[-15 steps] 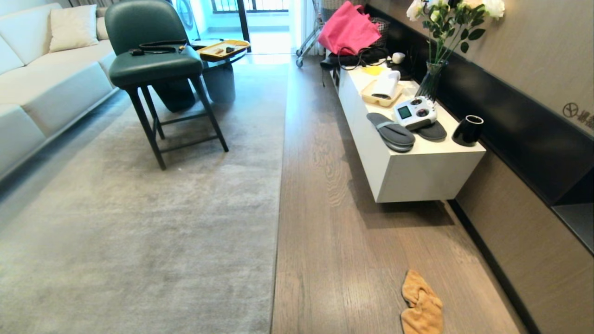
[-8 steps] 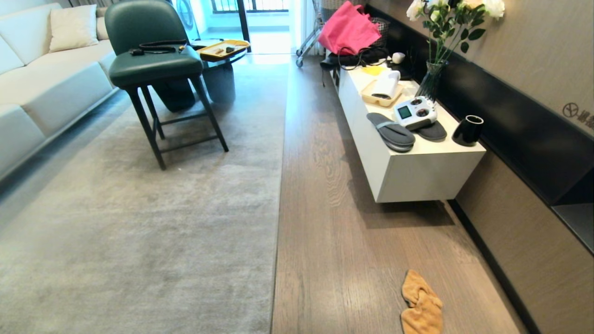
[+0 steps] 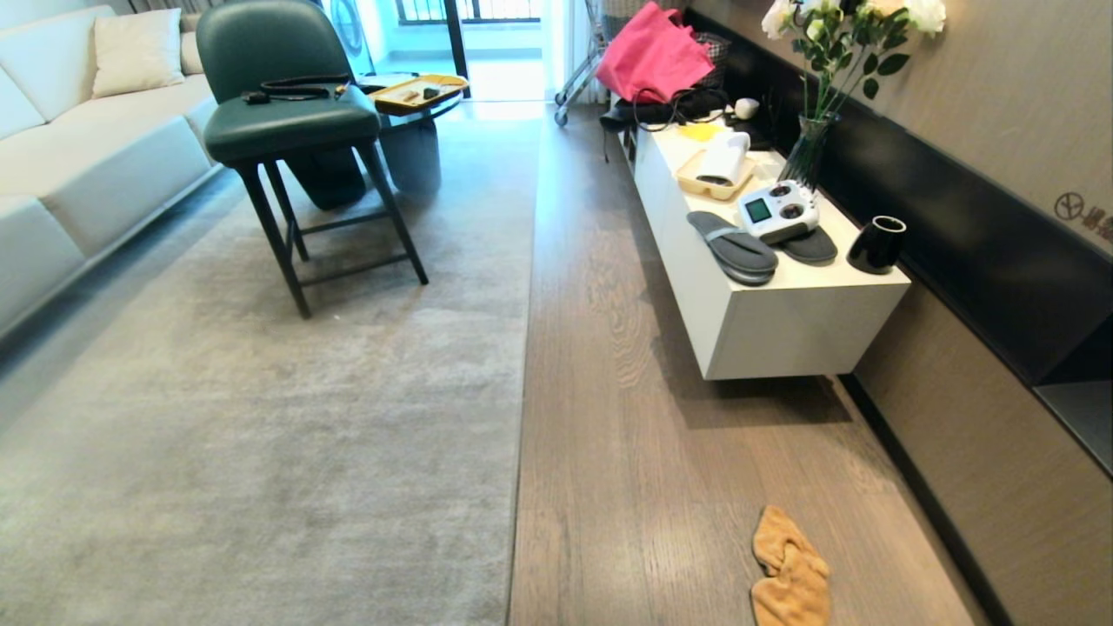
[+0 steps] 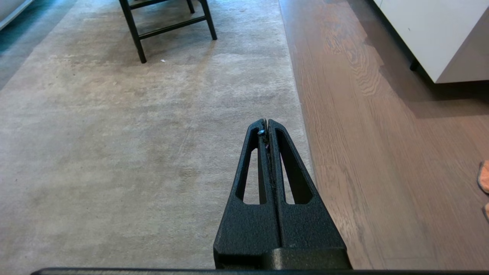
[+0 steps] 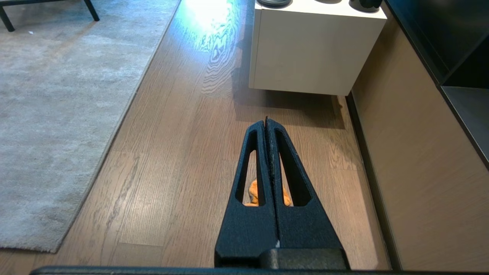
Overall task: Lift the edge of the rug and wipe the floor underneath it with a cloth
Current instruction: Pick up the rag
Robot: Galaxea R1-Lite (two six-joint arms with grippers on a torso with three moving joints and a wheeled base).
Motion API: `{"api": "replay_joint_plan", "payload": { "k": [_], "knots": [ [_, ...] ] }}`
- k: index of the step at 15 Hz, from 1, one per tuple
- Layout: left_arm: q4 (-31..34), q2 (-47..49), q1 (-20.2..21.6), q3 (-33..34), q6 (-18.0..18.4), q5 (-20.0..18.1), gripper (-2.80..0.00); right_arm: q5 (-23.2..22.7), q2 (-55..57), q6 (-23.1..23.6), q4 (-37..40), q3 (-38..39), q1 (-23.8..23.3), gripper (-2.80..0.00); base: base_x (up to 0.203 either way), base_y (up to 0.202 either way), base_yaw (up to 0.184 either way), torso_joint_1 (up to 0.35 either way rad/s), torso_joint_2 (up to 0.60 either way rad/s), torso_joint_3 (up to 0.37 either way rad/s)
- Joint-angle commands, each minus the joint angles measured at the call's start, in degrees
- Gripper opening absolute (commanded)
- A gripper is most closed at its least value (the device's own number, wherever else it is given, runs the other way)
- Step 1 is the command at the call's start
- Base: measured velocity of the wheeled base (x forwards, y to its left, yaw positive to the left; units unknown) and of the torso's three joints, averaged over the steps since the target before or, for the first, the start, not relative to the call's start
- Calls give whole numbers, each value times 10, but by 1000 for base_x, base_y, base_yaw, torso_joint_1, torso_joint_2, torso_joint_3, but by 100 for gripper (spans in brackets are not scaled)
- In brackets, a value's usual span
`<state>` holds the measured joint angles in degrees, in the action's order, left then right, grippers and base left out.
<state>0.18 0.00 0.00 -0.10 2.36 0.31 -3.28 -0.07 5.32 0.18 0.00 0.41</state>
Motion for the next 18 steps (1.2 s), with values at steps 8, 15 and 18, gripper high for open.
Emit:
{"api": "replay_joint_plan", "payload": {
  "k": [8, 15, 18],
  "knots": [
    [0, 0, 0, 0, 1, -1, -280, -1, 1, 0, 0, 0, 0, -280, 0, 0, 0, 0, 0, 0],
    [0, 0, 0, 0, 1, -1, -280, -1, 1, 0, 0, 0, 0, -280, 0, 0, 0, 0, 0, 0],
    [0, 0, 0, 0, 1, -1, -280, -1, 1, 0, 0, 0, 0, -280, 0, 0, 0, 0, 0, 0]
  ]
}}
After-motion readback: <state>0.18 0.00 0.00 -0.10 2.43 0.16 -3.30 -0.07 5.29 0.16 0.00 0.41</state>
